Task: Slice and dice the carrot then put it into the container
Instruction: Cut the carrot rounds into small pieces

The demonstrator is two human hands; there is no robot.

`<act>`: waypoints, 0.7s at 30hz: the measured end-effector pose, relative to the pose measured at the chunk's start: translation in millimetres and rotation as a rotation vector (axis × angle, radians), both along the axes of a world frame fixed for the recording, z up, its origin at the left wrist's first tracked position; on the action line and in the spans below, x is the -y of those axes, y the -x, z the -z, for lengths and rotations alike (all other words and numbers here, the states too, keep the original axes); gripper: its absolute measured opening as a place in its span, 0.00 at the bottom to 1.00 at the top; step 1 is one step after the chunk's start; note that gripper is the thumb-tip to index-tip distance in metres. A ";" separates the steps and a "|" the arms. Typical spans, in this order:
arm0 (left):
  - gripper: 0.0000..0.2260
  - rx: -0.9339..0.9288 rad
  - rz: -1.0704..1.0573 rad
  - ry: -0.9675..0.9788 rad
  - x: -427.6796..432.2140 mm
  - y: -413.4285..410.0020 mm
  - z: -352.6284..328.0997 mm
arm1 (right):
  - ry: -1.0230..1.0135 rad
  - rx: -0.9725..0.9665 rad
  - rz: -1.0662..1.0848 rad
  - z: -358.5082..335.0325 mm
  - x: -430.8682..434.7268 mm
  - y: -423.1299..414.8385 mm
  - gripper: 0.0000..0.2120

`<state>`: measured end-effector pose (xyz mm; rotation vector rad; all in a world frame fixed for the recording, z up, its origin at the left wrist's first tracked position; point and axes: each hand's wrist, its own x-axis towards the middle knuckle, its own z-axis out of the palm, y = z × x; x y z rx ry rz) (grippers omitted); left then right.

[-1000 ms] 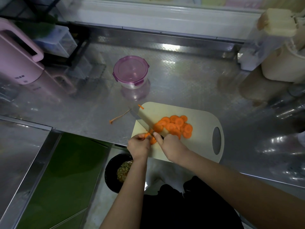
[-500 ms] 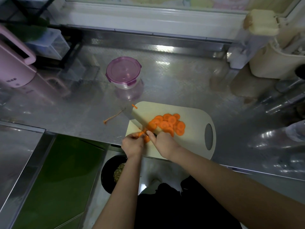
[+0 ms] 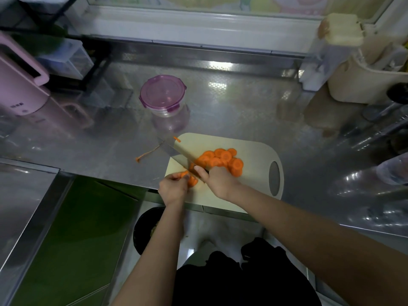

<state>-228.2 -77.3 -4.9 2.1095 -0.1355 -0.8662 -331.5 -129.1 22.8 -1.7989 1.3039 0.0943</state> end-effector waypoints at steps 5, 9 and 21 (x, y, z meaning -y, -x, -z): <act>0.04 -0.026 -0.022 0.083 -2.2 0.9 0.6 | 0.048 0.083 0.053 0.6 -0.6 6.8 0.27; 0.04 -0.015 -0.046 0.110 -4.0 3.2 -1.4 | 0.048 0.102 0.036 -9.1 -4.8 15.3 0.27; 0.07 -0.055 -0.052 0.018 -2.5 0.8 4.2 | -0.022 0.086 -0.019 -22.8 -11.1 9.2 0.19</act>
